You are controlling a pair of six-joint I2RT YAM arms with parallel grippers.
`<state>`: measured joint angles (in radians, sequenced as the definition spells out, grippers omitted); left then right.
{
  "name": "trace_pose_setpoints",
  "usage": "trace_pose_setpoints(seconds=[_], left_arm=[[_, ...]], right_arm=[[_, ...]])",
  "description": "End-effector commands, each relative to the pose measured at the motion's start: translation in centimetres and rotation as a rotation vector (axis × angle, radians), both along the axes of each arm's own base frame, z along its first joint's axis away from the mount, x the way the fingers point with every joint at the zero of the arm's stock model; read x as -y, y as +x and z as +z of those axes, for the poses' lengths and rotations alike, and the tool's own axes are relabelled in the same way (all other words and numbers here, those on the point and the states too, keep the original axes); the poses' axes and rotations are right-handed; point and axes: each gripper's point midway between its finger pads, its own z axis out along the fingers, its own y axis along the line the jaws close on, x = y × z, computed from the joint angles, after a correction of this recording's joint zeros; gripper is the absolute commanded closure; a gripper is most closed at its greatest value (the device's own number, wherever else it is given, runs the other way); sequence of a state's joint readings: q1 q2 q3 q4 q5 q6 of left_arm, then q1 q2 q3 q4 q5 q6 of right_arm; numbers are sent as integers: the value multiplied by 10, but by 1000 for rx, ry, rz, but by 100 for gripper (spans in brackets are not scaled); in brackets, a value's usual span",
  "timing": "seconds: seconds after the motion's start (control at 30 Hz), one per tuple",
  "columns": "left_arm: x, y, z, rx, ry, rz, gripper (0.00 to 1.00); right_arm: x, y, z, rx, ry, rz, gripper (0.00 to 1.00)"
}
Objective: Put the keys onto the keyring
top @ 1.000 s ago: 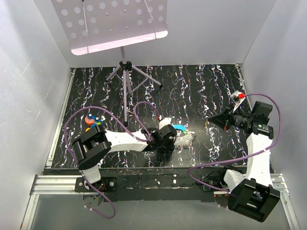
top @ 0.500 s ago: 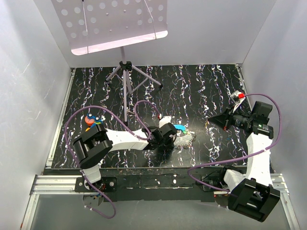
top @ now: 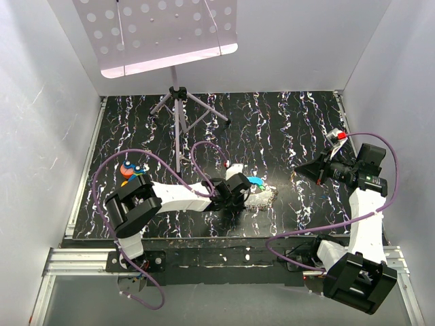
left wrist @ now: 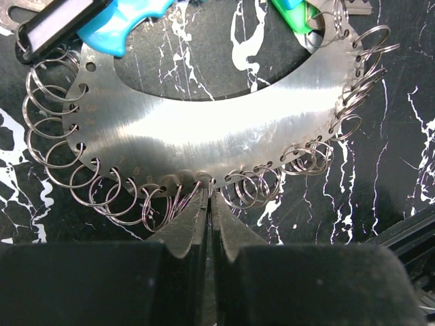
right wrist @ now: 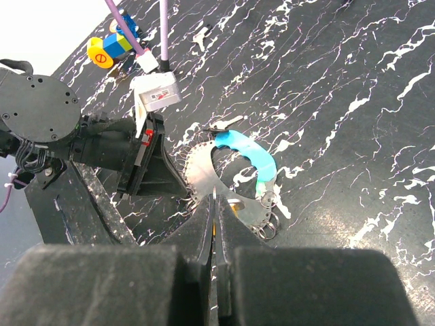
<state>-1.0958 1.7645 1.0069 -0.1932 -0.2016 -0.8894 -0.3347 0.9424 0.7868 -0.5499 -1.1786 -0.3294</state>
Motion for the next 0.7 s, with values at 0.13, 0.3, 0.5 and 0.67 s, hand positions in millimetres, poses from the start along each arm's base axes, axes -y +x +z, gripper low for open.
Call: trace_pose_setpoints(seconds=[0.13,0.3,0.5,0.67], left_arm=[[3,13,39,149,-54,-75,100],[0,13,65,349,-86,-265,100],[-14,10,84,602,4,-542,100],[-14,-1,117,848,-13,-757,100]], right_arm=[[0,0,1,23,6,13,99],[0,-1,2,24,6,15,99],[-1,-2,3,25,10,20,99],[-2,-3,4,29,11,25,99]])
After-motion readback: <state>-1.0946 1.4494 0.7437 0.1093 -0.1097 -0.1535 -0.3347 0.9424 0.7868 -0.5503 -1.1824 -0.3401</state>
